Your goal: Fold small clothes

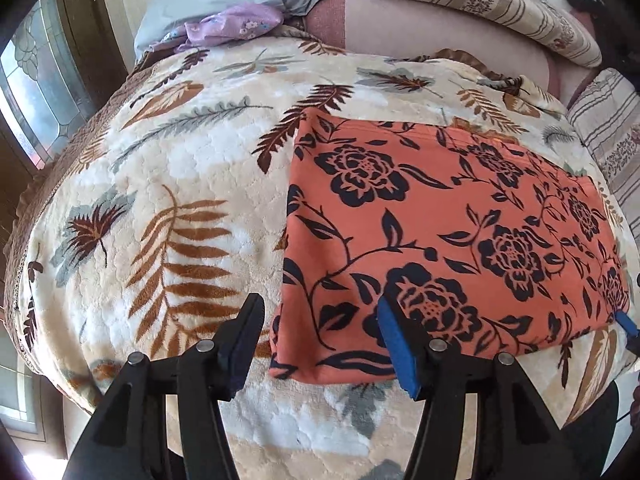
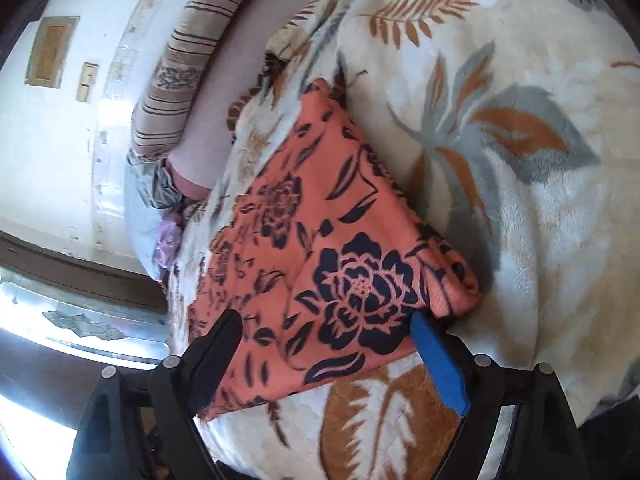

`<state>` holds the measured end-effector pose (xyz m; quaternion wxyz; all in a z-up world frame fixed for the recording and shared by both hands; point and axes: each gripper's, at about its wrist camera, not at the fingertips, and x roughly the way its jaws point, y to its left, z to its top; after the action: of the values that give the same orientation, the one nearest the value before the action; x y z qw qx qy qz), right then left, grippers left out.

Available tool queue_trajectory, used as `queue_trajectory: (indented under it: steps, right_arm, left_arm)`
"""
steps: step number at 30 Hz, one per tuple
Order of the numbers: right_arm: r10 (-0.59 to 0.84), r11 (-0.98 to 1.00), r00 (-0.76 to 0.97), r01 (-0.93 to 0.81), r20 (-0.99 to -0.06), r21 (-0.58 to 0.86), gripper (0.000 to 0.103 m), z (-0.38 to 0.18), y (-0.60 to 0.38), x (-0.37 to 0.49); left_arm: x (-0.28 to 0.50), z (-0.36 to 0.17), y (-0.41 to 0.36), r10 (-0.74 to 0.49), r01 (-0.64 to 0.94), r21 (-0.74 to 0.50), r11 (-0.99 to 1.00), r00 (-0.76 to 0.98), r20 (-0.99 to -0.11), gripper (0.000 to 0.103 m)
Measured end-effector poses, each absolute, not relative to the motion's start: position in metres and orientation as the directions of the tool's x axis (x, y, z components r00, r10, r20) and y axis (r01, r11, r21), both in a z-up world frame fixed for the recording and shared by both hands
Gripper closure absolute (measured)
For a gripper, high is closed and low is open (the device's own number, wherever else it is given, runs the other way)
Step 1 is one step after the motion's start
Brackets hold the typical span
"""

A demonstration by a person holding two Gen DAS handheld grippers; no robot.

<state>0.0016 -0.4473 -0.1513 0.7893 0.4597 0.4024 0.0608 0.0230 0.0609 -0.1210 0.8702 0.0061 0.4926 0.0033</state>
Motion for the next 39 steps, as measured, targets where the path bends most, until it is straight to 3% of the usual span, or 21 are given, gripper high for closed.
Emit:
queue_trajectory:
  steps: [6,13,19,34,35,36,37,39]
  right_arm:
    - [0.453,0.629,0.648,0.255,-0.612,0.735,0.014,-0.161,-0.446,0.001]
    - [0.419,0.675,0.676,0.216,-0.606,0.706,0.014,-0.128,-0.44,-0.013]
    - [0.483,0.543,0.694,0.24,-0.534,0.805,0.014,-0.14,-0.446,-0.041]
    - [0.464,0.345,0.735,0.364,-0.494,0.865,0.014,-0.173,-0.47,-0.009]
    - [0.451,0.37,0.735,0.362,-0.506,0.856,0.024,-0.169,-0.471,-0.008]
    - [0.426,0.418,0.732,0.361,-0.531,0.834,0.043,-0.163,-0.47,-0.006]
    - [0.386,0.496,0.712,0.376,-0.586,0.783,0.096,-0.155,-0.467,-0.003]
    - [0.332,0.563,0.712,0.377,-0.619,0.736,0.094,-0.142,-0.465,-0.005]
  left_arm:
    - [0.018,-0.113,0.053,0.015,0.007,0.022,1.0,0.53,-0.848,0.038]
    - [0.016,-0.1,0.043,0.027,0.028,0.051,0.998,0.56,-0.828,0.032]
    - [0.014,-0.093,0.034,0.014,0.042,0.047,0.998,0.588,-0.808,0.024]
    - [0.04,-0.104,-0.053,-0.047,0.173,0.059,0.983,0.552,-0.832,0.024]
    - [0.043,-0.107,-0.059,-0.043,0.179,0.067,0.982,0.548,-0.835,0.024]
    - [0.045,-0.11,-0.064,-0.041,0.184,0.071,0.98,0.542,-0.839,0.024]
    - [0.047,-0.113,-0.068,-0.038,0.189,0.075,0.979,0.533,-0.845,0.024]
    - [0.049,-0.115,-0.075,-0.037,0.196,0.079,0.977,0.525,-0.85,0.024]
